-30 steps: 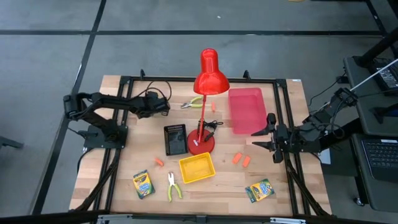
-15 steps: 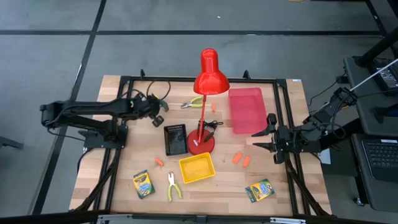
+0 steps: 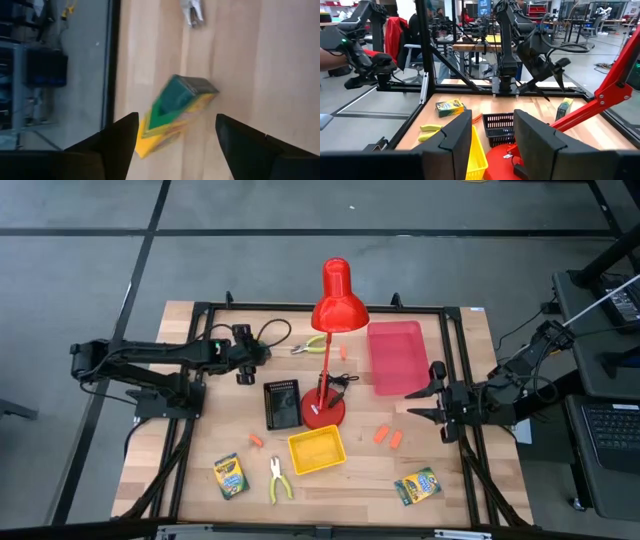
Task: Pick & Place School Supplies
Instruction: Put the crayon box into the pink bin
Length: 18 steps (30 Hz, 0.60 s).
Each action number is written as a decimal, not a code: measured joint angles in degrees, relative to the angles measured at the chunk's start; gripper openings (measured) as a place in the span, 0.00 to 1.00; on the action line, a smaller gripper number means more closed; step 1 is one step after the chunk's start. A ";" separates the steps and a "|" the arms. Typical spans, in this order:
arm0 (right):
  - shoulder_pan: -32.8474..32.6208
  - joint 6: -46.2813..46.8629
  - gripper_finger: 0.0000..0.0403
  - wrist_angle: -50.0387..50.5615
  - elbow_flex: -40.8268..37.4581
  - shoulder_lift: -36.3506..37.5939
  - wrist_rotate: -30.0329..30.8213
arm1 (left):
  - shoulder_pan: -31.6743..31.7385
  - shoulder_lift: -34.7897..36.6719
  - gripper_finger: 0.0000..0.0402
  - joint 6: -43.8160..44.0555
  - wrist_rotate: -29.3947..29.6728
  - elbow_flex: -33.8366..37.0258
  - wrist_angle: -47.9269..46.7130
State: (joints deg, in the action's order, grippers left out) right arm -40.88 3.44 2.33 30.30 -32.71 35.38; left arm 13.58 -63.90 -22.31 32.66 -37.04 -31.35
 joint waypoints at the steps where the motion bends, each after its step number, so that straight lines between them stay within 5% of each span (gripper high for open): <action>1: 0.00 0.00 0.37 0.02 0.00 0.02 0.29 | 0.01 -0.24 0.66 -0.14 0.91 -0.45 -0.04; 13: 0.00 1.66 0.37 -0.22 0.00 0.00 1.28 | 9.38 -3.16 0.62 -7.34 -5.79 -7.67 -9.23; 18: 0.00 2.14 0.37 -0.21 0.00 0.00 1.26 | 13.78 -3.23 0.59 -8.02 -1.36 -7.71 -12.57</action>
State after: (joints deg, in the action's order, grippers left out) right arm -40.88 5.58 2.13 30.30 -32.71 36.64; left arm 27.37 -67.13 -30.33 31.31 -44.75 -43.92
